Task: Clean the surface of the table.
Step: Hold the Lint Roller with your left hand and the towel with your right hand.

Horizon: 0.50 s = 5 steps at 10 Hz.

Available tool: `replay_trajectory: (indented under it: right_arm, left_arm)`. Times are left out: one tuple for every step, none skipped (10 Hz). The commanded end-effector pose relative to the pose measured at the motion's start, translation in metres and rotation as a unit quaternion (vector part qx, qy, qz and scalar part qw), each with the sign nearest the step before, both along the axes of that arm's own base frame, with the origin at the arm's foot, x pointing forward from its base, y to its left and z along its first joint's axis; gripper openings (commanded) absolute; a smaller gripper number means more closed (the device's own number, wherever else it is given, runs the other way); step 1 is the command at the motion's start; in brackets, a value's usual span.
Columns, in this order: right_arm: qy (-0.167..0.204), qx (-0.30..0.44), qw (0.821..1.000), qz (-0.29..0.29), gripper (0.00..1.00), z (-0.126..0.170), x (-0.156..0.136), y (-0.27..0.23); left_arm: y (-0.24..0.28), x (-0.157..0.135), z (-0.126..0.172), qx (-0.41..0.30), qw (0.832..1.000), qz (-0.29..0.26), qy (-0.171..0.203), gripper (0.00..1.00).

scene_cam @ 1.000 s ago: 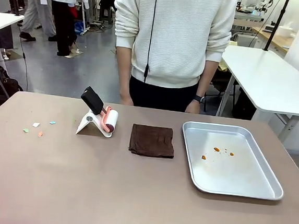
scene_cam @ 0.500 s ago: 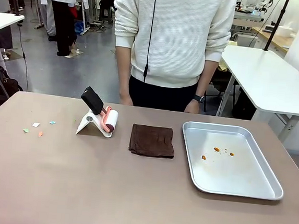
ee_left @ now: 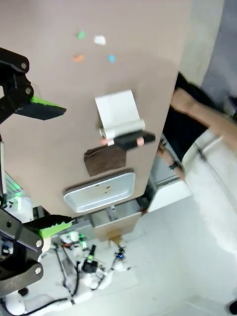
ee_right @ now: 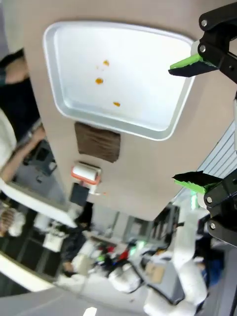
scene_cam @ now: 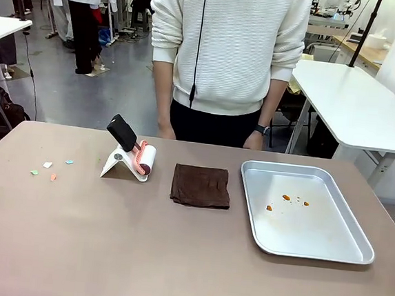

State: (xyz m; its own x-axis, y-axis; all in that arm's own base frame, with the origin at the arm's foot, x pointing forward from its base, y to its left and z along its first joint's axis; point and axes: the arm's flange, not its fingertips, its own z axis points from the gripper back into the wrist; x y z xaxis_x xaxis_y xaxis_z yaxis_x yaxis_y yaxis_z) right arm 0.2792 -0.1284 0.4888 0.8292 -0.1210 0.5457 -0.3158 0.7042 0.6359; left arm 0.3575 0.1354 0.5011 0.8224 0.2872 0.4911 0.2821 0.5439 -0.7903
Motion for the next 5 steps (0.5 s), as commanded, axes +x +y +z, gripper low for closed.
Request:
replay_trajectory:
  right_arm:
    - [-0.016, -0.071, 0.996, 0.044, 1.00, 0.005, 0.011, 0.098]
    - [-0.013, -0.095, 0.993, 0.073, 1.00, 0.012, 0.026, 0.139]
    - [-0.012, -0.089, 0.993, 0.076, 1.00, 0.017, 0.037, 0.180]
    - [0.000, -0.072, 0.995, 0.068, 1.00, 0.018, 0.045, 0.219]
    - [0.030, -0.061, 0.996, 0.063, 1.00, 0.013, 0.054, 0.256]
  left_arm:
    - [-0.042, 0.022, 0.030, 0.037, 0.998, -0.056, 0.001, 1.00]
    - [-0.069, 0.035, 0.041, 0.053, 0.996, -0.067, 0.006, 1.00]
    - [-0.095, 0.049, 0.049, 0.081, 0.993, -0.080, 0.025, 1.00]
    - [-0.116, 0.062, 0.050, 0.118, 0.988, -0.093, 0.042, 1.00]
    - [-0.145, 0.076, 0.050, 0.153, 0.979, -0.118, 0.061, 1.00]
